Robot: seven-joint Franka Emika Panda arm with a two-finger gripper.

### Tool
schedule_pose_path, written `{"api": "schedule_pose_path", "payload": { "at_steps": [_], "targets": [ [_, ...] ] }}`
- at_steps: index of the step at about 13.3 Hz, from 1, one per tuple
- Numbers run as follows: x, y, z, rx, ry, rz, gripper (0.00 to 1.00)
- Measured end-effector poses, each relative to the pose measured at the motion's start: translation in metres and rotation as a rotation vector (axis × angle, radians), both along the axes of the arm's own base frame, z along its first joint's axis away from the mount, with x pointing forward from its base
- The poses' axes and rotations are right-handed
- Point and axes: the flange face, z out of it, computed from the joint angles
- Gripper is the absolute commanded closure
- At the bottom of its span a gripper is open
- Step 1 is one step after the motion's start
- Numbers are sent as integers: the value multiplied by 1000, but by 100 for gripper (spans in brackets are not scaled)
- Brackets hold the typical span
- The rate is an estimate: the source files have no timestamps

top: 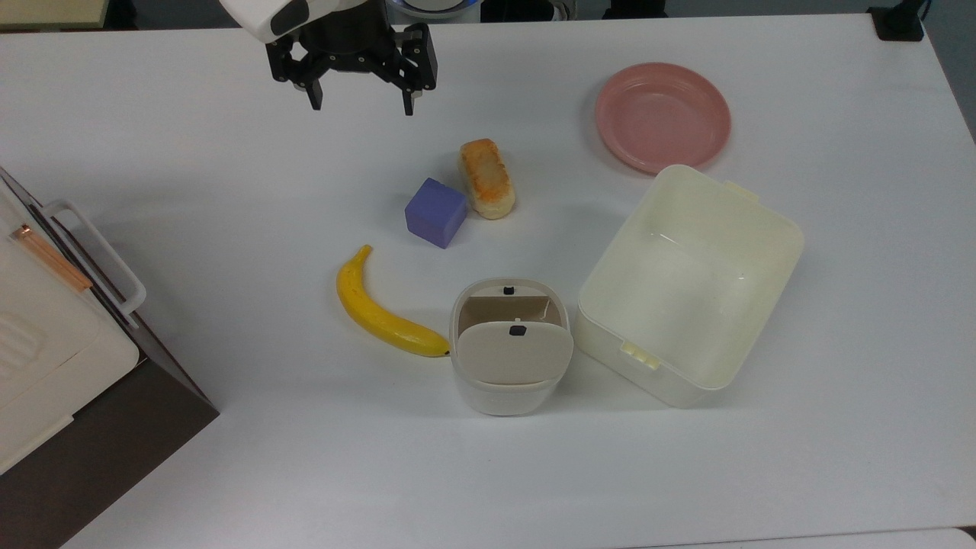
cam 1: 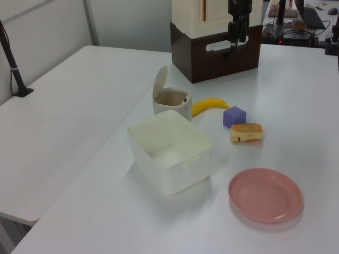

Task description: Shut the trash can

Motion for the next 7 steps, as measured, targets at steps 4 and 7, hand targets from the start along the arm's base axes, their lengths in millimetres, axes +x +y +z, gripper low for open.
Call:
{"api": "schedule_pose_path", "payload": {
  "at_steps": [4, 7],
  "targets": [
    [0, -1, 0, 0, 0, 3, 0],
    [0, -8, 0, 0, 0, 21, 0]
  ]
}}
